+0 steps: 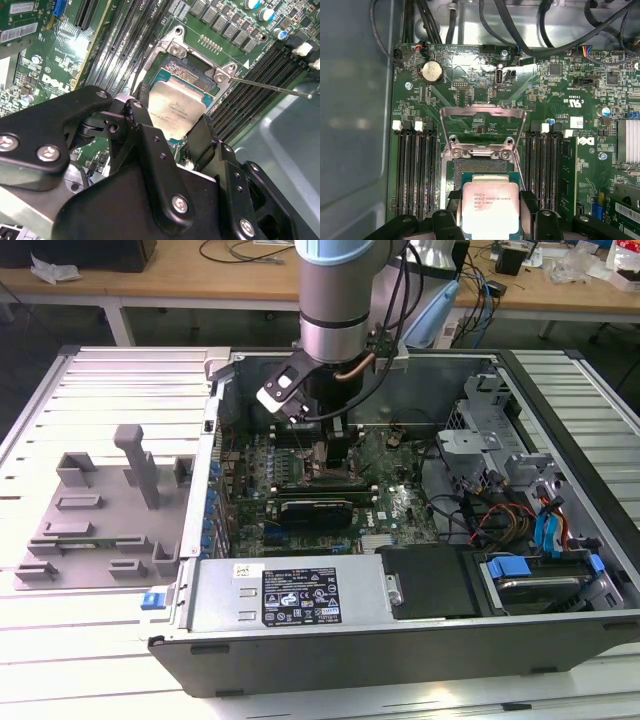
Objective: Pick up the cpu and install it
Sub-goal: 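Place the cpu into insertion slot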
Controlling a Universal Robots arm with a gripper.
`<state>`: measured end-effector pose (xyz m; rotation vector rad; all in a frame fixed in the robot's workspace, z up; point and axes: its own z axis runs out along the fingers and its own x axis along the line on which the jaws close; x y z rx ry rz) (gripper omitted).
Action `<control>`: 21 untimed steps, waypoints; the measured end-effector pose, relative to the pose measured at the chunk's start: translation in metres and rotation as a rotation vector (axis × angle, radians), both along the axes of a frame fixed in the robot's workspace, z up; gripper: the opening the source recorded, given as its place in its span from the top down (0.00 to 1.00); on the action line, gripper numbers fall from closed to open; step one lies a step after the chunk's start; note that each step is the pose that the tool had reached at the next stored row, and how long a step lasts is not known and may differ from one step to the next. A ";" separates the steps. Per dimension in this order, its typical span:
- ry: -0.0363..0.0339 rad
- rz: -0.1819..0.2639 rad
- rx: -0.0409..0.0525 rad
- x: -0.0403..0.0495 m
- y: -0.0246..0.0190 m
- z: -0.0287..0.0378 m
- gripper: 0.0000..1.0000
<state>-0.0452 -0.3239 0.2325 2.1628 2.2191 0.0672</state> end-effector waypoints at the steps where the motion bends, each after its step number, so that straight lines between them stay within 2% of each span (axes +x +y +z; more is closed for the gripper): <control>1: -0.0002 0.000 0.0003 0.0000 0.0000 -0.0002 0.45; 8: -0.0002 0.000 0.0004 0.0021 0.0000 -0.0033 0.45; 11: -0.0002 0.000 -0.0019 0.0023 0.0001 -0.0098 0.45; 12: -0.0001 0.000 -0.0040 0.0023 0.0001 -0.0114 0.45; 13: -0.0001 0.000 -0.0126 0.0022 0.0001 -0.0134 0.45; 16: -0.0001 0.000 -0.0153 0.0022 0.0009 -0.0159 0.45; 17: -0.0002 0.000 -0.0154 0.0023 0.0025 -0.0165 0.45; 18: -0.0002 0.000 -0.0185 0.0023 0.0059 -0.0174 0.45; 20: -0.0001 0.000 -0.0333 0.0023 0.0068 -0.0206 0.45; 21: -0.0001 0.000 -0.0374 0.0023 0.0070 -0.0220 0.45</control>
